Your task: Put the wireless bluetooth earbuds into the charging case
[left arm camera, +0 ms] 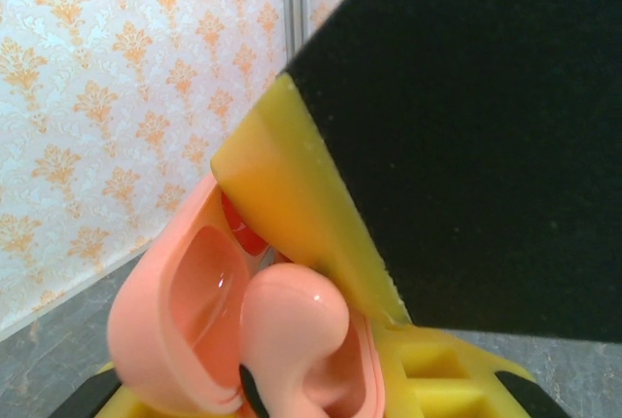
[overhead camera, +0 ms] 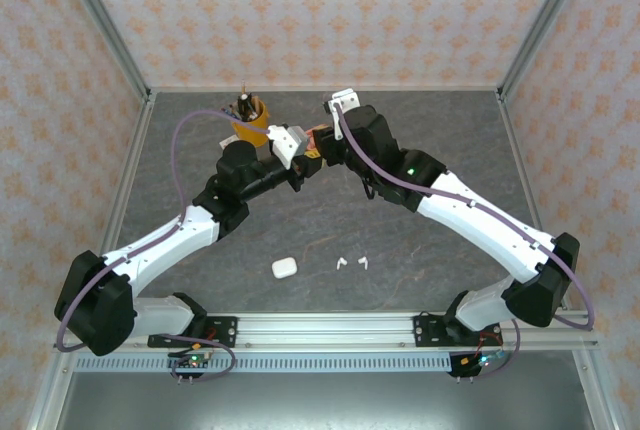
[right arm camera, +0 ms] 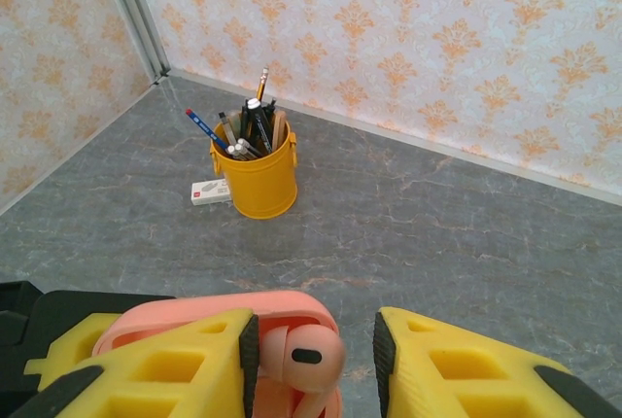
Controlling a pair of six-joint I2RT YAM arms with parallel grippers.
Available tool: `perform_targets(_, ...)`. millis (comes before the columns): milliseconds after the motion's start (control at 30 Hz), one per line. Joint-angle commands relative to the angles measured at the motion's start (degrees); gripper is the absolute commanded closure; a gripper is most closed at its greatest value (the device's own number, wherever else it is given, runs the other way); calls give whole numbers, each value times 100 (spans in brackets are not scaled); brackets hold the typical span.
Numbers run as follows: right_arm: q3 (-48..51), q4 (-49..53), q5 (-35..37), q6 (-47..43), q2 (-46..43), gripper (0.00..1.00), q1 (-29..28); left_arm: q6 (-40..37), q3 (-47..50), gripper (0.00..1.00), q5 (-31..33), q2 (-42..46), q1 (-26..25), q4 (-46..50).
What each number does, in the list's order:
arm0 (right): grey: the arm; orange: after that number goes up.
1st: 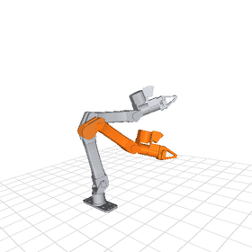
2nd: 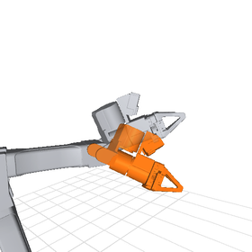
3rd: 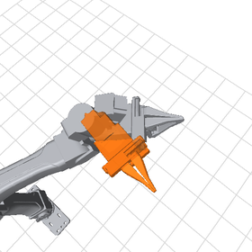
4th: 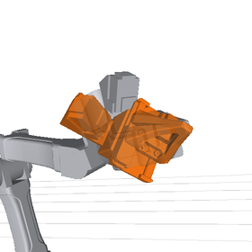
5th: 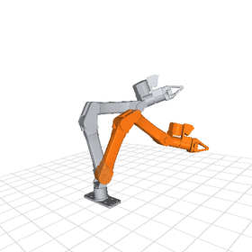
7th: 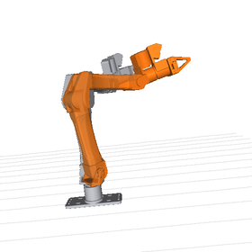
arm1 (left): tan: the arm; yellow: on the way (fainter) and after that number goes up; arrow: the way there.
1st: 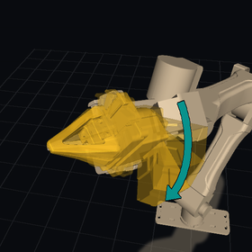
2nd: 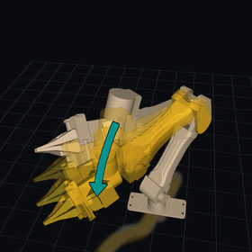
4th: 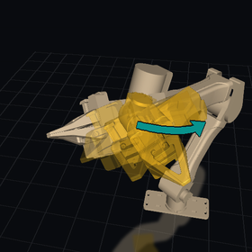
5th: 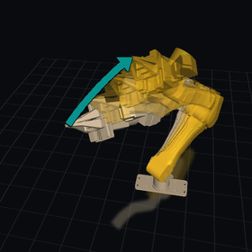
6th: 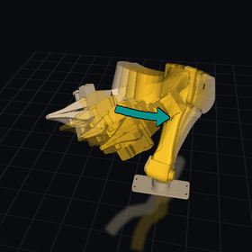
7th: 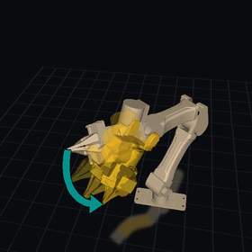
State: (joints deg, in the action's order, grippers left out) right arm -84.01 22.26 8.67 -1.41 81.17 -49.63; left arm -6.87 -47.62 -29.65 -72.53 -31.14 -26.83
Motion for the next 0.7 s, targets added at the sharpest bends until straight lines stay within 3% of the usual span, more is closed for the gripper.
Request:
perform_targets(0,-178,2,123,83,22,62,-65,37,-178,100,-138,53,-58,-282)
perform_targets(667,57,123,84,211,13,66,-65,-60,-160,100,-76,189,-58,-174)
